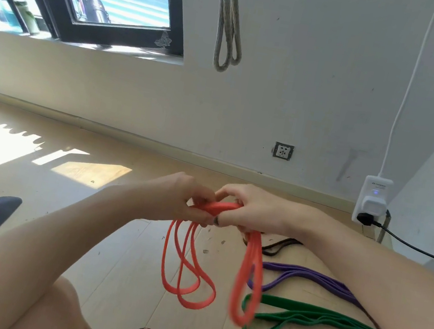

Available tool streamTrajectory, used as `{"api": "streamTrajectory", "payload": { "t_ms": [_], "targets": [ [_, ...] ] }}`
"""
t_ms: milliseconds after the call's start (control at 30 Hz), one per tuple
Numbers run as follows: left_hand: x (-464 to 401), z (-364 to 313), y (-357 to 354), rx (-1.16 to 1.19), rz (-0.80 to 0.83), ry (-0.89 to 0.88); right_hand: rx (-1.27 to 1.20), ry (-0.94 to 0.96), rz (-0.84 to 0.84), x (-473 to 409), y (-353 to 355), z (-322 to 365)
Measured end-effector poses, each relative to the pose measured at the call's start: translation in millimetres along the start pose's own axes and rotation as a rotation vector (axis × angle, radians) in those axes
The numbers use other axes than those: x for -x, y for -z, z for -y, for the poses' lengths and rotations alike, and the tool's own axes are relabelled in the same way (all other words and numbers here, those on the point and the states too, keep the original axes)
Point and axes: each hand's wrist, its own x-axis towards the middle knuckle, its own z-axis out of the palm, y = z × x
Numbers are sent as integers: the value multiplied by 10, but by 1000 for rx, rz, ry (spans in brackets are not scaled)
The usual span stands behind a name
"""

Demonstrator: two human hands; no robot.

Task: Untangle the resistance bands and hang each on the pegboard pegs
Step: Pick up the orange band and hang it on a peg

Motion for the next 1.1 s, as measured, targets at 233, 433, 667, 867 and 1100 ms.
{"api": "streamTrajectory", "payload": {
  "t_ms": [233,433,667,867,1100],
  "targets": [
    [47,-1,-53,-2,-41,-17,-16,92,-150,69,29,85],
    [60,111,-87,-23,23,27,-2,136,-242,175,179,117],
    [61,184,-110,103,117,69,-42,121,-271,229,242,38],
    [42,146,-123,245,112,67,-97,136,-320,255,330,-31],
    [47,176,-69,247,67,66,-90,103,-328,302,427,-164]
  ]
}}
